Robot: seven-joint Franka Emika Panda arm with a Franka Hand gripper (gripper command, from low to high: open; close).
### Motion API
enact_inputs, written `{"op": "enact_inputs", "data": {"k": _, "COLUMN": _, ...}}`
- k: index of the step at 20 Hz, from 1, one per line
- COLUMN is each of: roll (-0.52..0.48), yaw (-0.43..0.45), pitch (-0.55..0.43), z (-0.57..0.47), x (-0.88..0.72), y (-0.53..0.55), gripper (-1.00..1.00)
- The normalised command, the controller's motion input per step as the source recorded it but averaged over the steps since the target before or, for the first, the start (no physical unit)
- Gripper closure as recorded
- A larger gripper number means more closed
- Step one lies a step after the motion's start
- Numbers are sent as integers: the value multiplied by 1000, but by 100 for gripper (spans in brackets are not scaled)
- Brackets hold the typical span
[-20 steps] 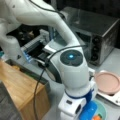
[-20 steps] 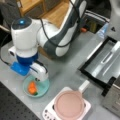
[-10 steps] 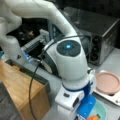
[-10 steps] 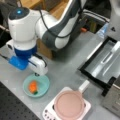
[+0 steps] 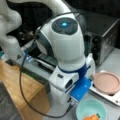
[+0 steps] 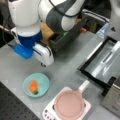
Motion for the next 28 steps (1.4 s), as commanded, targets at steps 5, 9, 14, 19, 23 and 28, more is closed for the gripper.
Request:
{"op": "enact_inputs", "data": {"k": 5, "roll": -212, "yaw": -43, "pitch": -83, "z": -2, "x": -714, "y": 626, "gripper": -100}}
{"op": "enact_inputs", "data": {"k": 9, "roll": -193, "yaw": 10, "pitch": -131, "z": -15, "x": -772, "y": 580, "gripper": -100}}
{"op": "enact_inputs", "data": {"k": 14, "roll": -193, "yaw": 65, "pitch": -169, "z": -95, "x": -622, "y": 231, "gripper": -100}}
{"op": "enact_inputs", "data": {"k": 19, "roll": -171, "yaw": 132, "pitch": -168, "z": -44, "x": -451, "y": 47, "gripper": -100}}
{"op": "enact_inputs", "data": {"k": 23, "roll": -157, "yaw": 154, "pitch": -176, "z": -8, "x": -244, "y": 46, "gripper": -100}}
{"op": "enact_inputs", "data": {"k": 28, "roll": -142, "yaw": 167, "pitch": -132, "z": -9, "x": -151, "y": 36, "gripper": -100}}
